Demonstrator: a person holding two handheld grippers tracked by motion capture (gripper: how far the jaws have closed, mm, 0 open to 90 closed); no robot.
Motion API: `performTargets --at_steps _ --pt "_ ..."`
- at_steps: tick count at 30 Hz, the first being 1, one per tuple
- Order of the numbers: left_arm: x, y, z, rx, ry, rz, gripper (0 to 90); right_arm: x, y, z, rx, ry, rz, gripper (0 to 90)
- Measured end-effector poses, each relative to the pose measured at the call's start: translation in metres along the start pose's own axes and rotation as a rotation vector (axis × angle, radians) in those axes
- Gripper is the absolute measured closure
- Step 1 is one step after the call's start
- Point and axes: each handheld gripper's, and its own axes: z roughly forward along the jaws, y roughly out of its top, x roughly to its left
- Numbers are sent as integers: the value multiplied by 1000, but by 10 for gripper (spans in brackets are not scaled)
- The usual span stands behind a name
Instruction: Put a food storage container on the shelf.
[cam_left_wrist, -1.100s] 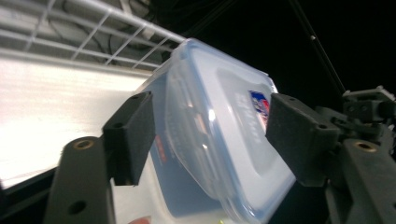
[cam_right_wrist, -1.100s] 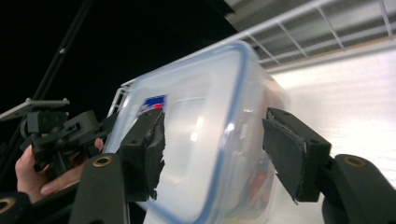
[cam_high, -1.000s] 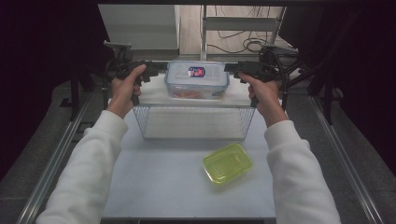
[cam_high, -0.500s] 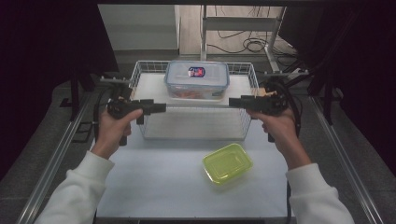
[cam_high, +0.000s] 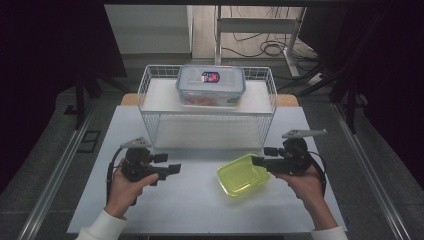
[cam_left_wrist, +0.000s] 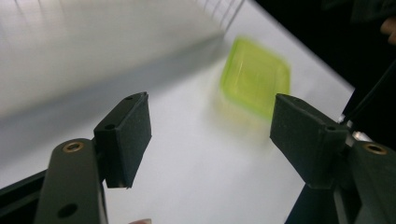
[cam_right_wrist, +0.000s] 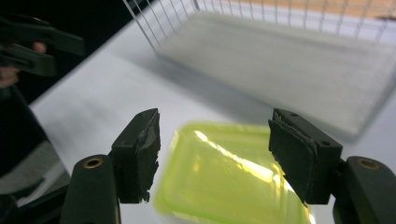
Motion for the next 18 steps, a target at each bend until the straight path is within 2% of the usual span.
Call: performTargets --at_steps 2,5,7,13,18 --pt "2 -12 5 31 6 -9 289 -3 -12 2 12 -29 -7 340" --pt "5 -25 8 52 32 -14 291 -10 -29 5 22 -17 26 348" --pt "7 -30 9 60 49 -16 290 -13 -34 7 44 -21 28 349" --pt "11 -33 13 85 57 2 285 -20 -45 12 79 -39 32 350" --pt "14 -34 13 92 69 -3 283 -18 -45 13 80 -37 25 352"
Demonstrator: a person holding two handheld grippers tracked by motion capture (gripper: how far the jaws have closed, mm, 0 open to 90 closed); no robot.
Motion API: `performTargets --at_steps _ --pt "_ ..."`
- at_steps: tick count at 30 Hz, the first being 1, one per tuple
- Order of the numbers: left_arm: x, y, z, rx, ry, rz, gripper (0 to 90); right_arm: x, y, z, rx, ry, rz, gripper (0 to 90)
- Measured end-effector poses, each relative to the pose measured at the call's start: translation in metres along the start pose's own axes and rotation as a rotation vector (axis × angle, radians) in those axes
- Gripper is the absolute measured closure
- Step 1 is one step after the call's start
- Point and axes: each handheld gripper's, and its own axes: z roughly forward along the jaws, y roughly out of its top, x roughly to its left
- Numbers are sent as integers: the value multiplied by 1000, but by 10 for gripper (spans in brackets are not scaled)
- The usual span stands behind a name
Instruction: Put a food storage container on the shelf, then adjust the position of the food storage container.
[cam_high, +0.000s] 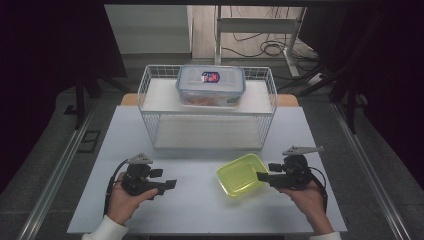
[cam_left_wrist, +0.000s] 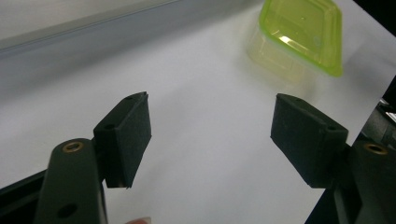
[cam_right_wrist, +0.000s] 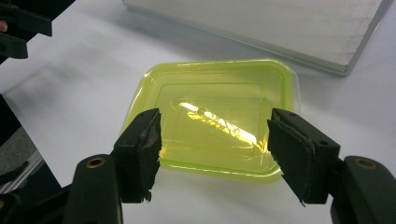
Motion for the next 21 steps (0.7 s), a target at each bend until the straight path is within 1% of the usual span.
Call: performTargets --at_steps 4,6,7,8,10,13,14,16,19,21 --pt "2 -2 -3 -5 16 -12 280 1 1 0 6 -7 -8 353" --pt "3 -2 -6 -9 25 -16 276 1 2 0 4 -19 -13 354" --pt "3 -2 -6 -7 27 -25 274 1 3 -1 6 -26 -17 359" --pt "4 -2 -6 -3 29 -30 271 0 4 -2 2 -36 -23 370" --pt "5 -1 -7 -3 39 -25 265 -1 5 -4 2 -46 -23 395" --pt "7 -1 -7 -2 45 -26 258 -4 7 -6 13 -67 -20 430" --pt "7 -1 -8 -2 48 -35 256 -5 8 -6 18 -74 -19 436" --pt "9 -1 -9 -2 52 -38 253 -8 9 -5 24 -87 -15 452" --pt "9 0 -9 1 59 -37 251 -13 10 -4 40 -111 -13 494" --pt "8 0 -8 6 59 -37 249 -18 12 -3 55 -133 -15 546"
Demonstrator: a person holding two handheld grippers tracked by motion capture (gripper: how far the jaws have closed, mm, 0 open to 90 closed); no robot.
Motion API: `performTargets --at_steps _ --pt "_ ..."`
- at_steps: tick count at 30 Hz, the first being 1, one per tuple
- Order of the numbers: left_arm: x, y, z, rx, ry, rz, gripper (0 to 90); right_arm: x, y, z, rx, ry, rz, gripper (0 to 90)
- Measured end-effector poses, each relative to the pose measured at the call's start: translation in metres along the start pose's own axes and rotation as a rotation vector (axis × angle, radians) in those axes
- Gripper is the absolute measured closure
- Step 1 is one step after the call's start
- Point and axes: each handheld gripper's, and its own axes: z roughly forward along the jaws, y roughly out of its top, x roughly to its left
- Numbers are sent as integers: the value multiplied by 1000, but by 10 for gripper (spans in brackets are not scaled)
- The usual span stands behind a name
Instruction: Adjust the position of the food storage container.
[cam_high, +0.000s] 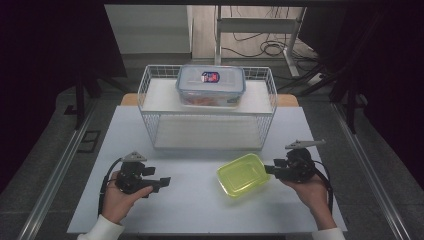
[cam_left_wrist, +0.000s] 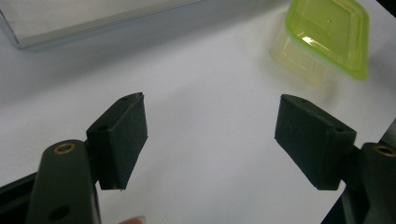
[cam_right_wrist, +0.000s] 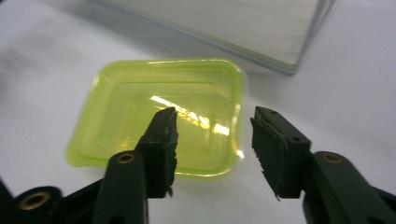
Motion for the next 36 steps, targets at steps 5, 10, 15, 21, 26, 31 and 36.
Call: performTargets --at_steps 5,10,15,21,26,31,36 --pt "-1 0 3 22 0 5 246 -14 8 7 20 -52 13 713" --pt "-1 -1 4 29 1 8 243 -22 9 22 90 -114 -20 884" --pt "1 -1 2 24 6 3 241 -21 2 43 178 -154 -74 892" --pt "3 -1 -2 17 5 1 237 -16 -4 53 239 -155 -107 892" --pt "4 -1 -2 17 8 0 236 -12 -7 52 251 -138 -107 892" --pt "3 -1 0 26 7 3 235 -10 -8 50 254 -122 -110 893" --pt "4 -1 -1 23 7 1 235 -5 -9 50 262 -89 -108 893"
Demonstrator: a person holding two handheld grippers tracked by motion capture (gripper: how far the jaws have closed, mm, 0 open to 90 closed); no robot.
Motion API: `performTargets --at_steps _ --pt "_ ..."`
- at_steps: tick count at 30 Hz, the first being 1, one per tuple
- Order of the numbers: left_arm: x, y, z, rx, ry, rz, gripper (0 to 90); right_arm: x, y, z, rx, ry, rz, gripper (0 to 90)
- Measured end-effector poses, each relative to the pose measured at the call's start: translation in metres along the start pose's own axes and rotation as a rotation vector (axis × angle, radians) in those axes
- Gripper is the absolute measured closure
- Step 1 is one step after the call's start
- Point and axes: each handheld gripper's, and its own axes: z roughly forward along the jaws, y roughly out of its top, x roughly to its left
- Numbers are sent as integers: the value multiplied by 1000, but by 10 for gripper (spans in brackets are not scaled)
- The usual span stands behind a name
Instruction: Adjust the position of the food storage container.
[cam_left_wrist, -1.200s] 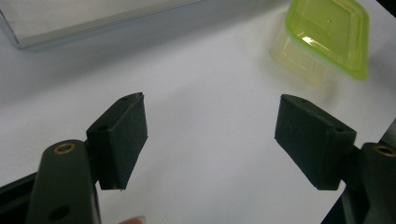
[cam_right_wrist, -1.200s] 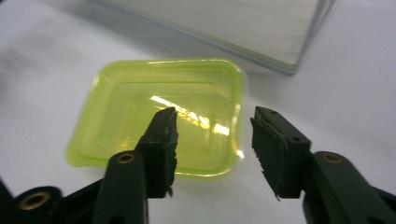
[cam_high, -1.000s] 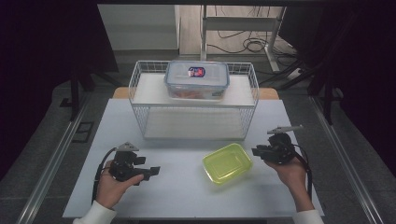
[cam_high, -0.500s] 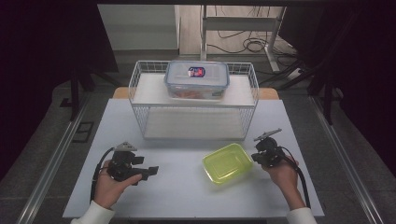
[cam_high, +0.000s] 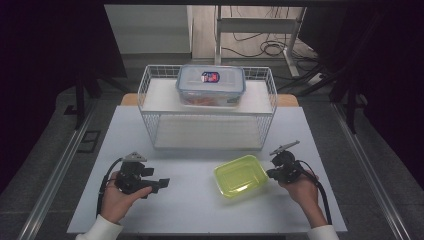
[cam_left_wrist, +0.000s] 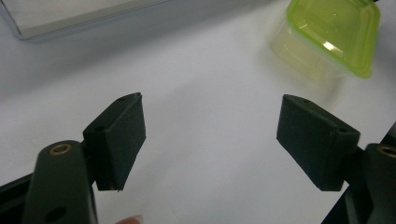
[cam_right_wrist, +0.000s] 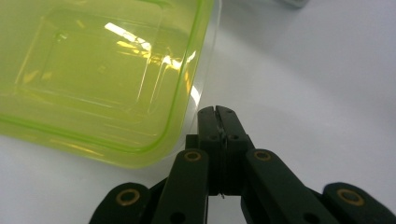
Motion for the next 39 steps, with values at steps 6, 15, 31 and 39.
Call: performTargets --at_steps 6,15,31,39 --pt "2 0 -1 0 1 -2 234 13 0 1 4 50 -19 893" --pt "3 -1 -1 -4 0 -5 233 36 8 5 -2 110 -64 892" --pt "7 -1 -2 -6 -2 -17 231 67 15 20 9 150 -124 892" --pt "7 -2 -2 -9 -4 -21 229 62 14 14 -27 145 -91 890"
